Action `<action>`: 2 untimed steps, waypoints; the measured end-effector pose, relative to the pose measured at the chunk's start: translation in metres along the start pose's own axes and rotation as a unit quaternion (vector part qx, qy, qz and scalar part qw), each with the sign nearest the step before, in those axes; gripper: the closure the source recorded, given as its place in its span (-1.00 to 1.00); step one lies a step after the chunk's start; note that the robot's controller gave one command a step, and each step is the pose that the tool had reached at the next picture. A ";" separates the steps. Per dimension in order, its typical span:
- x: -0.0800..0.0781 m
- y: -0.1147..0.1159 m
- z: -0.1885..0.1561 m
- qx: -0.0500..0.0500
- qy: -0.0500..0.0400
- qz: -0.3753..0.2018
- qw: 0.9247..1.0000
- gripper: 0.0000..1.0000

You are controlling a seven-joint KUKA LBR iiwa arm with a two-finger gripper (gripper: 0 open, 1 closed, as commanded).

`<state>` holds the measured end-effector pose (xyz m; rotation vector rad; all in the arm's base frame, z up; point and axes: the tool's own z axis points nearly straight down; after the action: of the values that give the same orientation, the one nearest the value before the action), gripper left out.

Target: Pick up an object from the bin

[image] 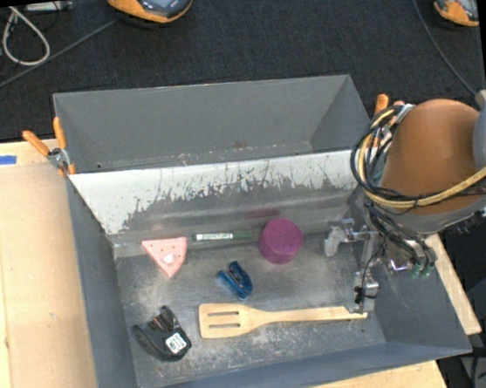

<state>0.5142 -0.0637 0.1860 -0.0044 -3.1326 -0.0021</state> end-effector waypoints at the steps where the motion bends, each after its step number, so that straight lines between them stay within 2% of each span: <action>1: -0.002 0.000 -0.004 0.000 -0.004 -0.001 1.000 -1.00; 2: -0.006 0.054 0.085 0.000 -0.005 -0.001 1.000 -1.00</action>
Offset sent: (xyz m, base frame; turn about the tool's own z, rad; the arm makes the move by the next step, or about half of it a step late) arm 0.0052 0.0720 -0.1160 -0.0046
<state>0.5196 -0.0095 0.1006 -0.0001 -3.1418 -0.0023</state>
